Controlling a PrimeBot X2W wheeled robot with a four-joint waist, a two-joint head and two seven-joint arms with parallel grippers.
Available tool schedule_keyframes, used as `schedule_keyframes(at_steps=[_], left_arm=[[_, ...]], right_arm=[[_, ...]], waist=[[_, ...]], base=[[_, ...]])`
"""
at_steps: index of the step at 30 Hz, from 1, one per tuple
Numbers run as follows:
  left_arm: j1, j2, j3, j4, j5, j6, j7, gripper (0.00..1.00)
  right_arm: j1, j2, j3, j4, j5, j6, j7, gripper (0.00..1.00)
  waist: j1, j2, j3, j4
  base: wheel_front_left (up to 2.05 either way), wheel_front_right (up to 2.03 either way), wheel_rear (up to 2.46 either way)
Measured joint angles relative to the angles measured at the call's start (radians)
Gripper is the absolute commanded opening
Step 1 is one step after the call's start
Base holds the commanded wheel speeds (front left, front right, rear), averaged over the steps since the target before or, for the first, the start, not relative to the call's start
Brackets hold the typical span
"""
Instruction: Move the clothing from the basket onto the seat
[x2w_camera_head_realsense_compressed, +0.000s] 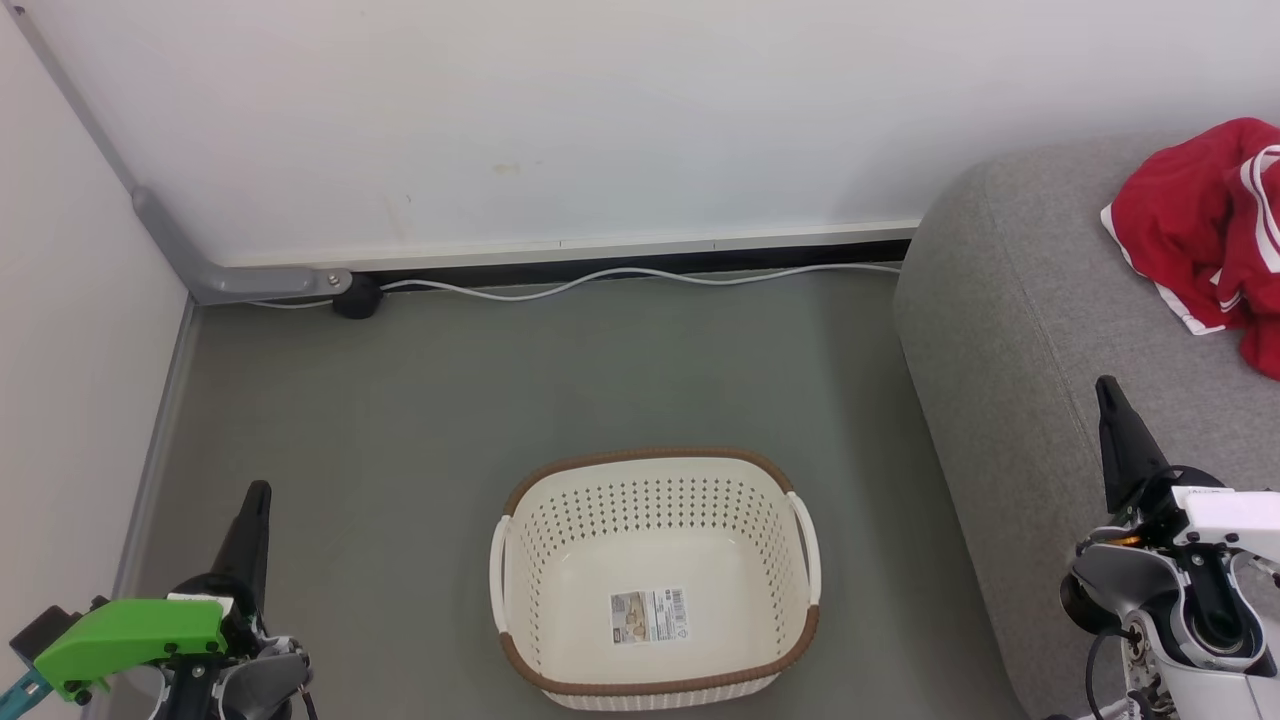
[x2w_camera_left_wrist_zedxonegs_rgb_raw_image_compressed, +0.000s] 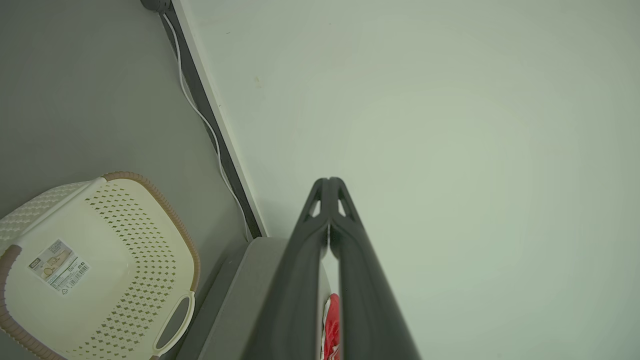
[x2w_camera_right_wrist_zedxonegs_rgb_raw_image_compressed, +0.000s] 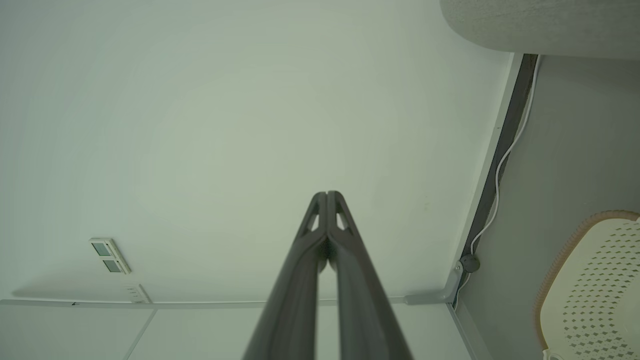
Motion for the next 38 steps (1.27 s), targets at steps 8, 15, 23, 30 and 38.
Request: schedule_keyframes(at_steps=[8, 15, 23, 30, 38], left_arm=[[0.000, 0.000, 0.000, 0.000, 0.000, 0.000, 0.000, 0.00], [0.000, 0.000, 0.000, 0.000, 0.000, 0.000, 0.000, 0.00], [0.000, 0.000, 0.000, -0.001, 0.000, 0.000, 0.000, 0.00], [0.000, 0.000, 0.000, -0.001, 0.000, 0.000, 0.000, 0.00], [0.000, 0.000, 0.000, -0.001, 0.000, 0.000, 0.000, 0.00]], right_arm=[[0.000, 0.000, 0.000, 0.000, 0.000, 0.000, 0.000, 0.00], [0.000, 0.000, 0.000, 0.000, 0.000, 0.000, 0.000, 0.00], [0.000, 0.000, 0.000, 0.000, 0.000, 0.000, 0.000, 0.00], [0.000, 0.000, 0.000, 0.000, 0.000, 0.001, 0.000, 0.00], [0.000, 0.000, 0.000, -0.001, 0.000, 0.001, 0.000, 0.00]], waist=[[0.0000, 0.0000, 0.000, 0.000], [0.0000, 0.0000, 0.000, 0.000], [0.0000, 0.0000, 0.000, 0.000], [0.0000, 0.0000, 0.000, 0.000], [0.0000, 0.0000, 0.000, 0.000]], base=[[0.00, 0.00, 0.00], [0.00, 0.00, 0.00], [0.00, 0.00, 0.00], [0.00, 0.00, 0.00], [0.00, 0.00, 0.00]])
